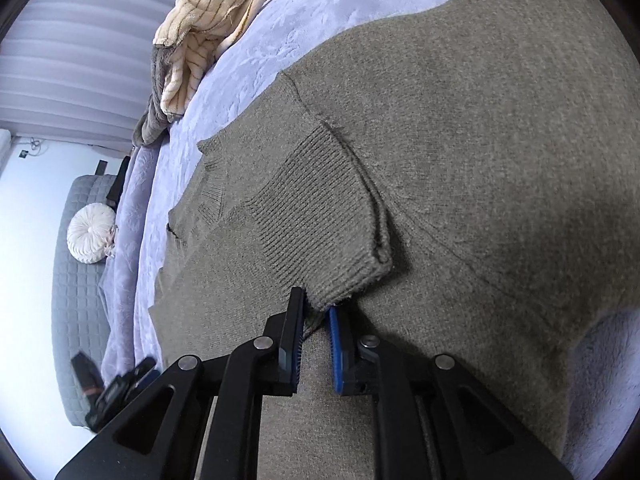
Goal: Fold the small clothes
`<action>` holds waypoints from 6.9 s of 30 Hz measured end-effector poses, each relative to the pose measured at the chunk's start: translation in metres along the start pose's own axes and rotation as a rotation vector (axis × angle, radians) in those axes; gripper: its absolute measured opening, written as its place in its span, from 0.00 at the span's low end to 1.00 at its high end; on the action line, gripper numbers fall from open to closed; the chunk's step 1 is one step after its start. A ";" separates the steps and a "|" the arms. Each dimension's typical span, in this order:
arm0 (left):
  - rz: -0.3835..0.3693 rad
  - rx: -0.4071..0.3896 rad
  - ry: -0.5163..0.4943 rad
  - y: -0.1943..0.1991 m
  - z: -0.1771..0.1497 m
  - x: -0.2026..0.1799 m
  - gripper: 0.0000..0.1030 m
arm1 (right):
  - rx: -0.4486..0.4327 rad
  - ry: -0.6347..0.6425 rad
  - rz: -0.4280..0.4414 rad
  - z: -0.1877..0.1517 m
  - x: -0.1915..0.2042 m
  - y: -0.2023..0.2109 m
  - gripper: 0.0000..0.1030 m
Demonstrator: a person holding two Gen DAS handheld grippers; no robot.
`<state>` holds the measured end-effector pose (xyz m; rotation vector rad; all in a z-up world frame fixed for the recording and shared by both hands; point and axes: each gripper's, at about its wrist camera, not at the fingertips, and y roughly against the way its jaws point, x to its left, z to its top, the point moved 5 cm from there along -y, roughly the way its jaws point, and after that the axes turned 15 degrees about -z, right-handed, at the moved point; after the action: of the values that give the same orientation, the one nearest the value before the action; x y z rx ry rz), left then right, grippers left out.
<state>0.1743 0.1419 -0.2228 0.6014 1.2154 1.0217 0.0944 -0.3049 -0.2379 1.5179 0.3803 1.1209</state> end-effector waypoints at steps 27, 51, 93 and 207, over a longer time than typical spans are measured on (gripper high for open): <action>0.133 -0.056 -0.065 0.017 0.003 -0.008 0.15 | -0.019 0.005 -0.076 -0.014 -0.037 0.044 0.06; 0.390 0.033 -0.185 0.011 -0.062 -0.002 1.00 | 0.031 0.029 -0.069 -0.056 -0.032 0.054 0.36; -0.031 0.184 -0.360 -0.090 -0.100 -0.282 1.00 | -0.308 -0.541 -0.169 0.012 -0.279 0.201 0.37; -0.203 0.074 -0.007 -0.035 -0.026 -0.099 0.14 | 0.026 -0.089 0.004 0.021 -0.097 0.055 0.15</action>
<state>0.1593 0.0356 -0.2130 0.5264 1.2847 0.8064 0.0454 -0.4065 -0.2286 1.5860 0.3319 1.0509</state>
